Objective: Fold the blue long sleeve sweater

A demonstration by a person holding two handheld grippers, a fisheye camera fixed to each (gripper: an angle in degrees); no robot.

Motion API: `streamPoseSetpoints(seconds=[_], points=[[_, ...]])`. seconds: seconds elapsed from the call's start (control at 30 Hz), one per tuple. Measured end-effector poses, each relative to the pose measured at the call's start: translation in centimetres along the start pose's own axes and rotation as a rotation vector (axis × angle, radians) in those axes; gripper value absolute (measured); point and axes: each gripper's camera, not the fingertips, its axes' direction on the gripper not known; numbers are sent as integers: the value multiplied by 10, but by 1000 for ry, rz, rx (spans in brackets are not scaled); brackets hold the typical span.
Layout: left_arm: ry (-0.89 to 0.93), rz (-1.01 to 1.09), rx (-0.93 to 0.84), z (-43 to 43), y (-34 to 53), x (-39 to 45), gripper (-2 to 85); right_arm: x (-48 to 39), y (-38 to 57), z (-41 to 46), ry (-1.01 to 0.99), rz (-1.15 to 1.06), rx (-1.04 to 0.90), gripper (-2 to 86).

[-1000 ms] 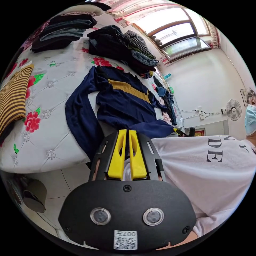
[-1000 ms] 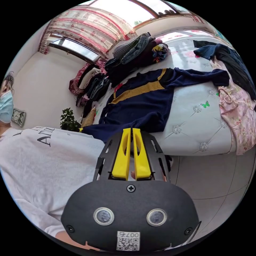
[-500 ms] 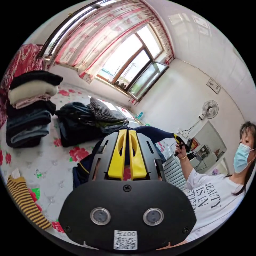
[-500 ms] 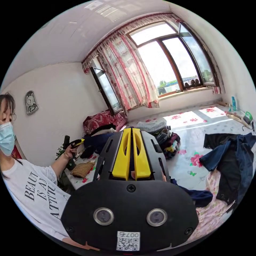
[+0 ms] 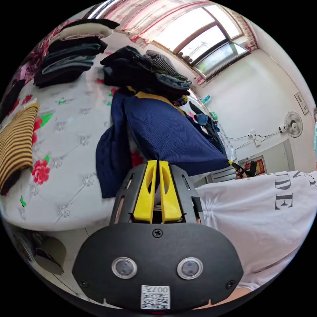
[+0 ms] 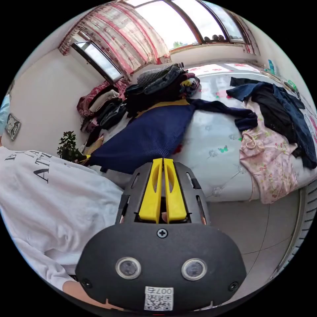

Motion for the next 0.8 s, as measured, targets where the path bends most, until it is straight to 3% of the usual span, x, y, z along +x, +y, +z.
streamPoseSetpoints(seconds=[0.17,0.8], points=[[-46,-121,-195,60,28,-25,-9,37,22,79,38,77,-257,-2],[-71,-247,-304,115,54,-46,-6,100,50,183,164,229,-505,-3]])
